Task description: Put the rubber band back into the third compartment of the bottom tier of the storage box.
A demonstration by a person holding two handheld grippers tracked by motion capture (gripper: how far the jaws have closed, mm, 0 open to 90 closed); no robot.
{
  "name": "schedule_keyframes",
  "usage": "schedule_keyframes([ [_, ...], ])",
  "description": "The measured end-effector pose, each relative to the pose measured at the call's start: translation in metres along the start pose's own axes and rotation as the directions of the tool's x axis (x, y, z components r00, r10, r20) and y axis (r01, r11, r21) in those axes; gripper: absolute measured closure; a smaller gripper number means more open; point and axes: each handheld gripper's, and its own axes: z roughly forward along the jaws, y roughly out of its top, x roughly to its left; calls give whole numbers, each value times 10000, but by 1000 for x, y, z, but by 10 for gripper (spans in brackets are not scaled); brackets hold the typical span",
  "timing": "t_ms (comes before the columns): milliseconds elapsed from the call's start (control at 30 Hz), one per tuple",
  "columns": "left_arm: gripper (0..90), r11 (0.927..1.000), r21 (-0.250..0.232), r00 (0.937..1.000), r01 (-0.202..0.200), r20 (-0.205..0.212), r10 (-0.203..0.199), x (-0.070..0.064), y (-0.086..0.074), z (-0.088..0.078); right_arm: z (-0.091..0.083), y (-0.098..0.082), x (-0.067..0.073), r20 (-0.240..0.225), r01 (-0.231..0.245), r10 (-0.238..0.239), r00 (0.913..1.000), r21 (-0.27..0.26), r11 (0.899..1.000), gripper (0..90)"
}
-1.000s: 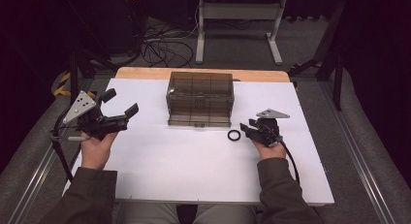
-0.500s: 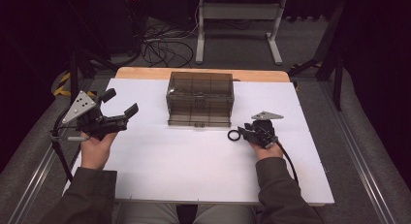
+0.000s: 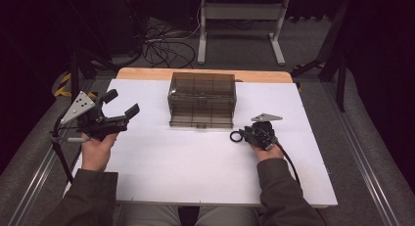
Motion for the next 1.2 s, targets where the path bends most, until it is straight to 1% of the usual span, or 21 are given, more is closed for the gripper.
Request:
schedule_keyframes([
  [100, 51, 10000, -81, 10000, 36, -1, -36, 0, 0, -1, 1, 0, 1, 11, 73, -73, 10000, 54, 10000, 715],
  [267, 53, 10000, -16, 10000, 75, 60, -74, 0, -1, 1, 3, 0, 3, 60, 237, -238, 9997, 174, 9996, 738],
  [400, 56, 10000, 65, 10000, 2, 71, -2, 0, -2, 3, 5, 0, 4, 34, 300, -302, 9995, 324, 9990, 757],
  [433, 56, 9999, 147, 10000, -47, 46, 46, 0, -3, 4, 5, 0, 4, 72, 319, -322, 9995, 330, 9989, 760],
  [533, 56, 9999, 146, 10000, -39, 48, 39, 0, -3, 4, 5, 0, 5, 149, 352, -357, 9993, 345, 9988, 775],
  [600, 56, 9999, 165, 10000, -39, 52, 39, 0, -3, 5, 5, 0, 6, 198, 392, -400, 9990, 378, 9985, 791],
  [667, 56, 9998, 192, 10000, -48, 47, 47, 0, -3, 5, 5, 0, 7, 233, 485, -494, 9985, 388, 9981, 832],
  [733, 56, 9998, 213, 10000, -59, 41, 58, -1, -4, 5, 5, 0, 8, 251, 586, -597, 9979, 406, 9975, 854],
  [933, 56, 9998, 199, 10000, -66, 52, 65, -1, -4, 6, 6, 0, 11, 296, 755, -767, 9966, 391, 9964, 871],
  [1200, 57, 9998, 203, 10000, -86, 37, 86, 0, -4, 5, 3, 2, 11, 286, 742, -746, 9968, 151, 9971, 872],
])
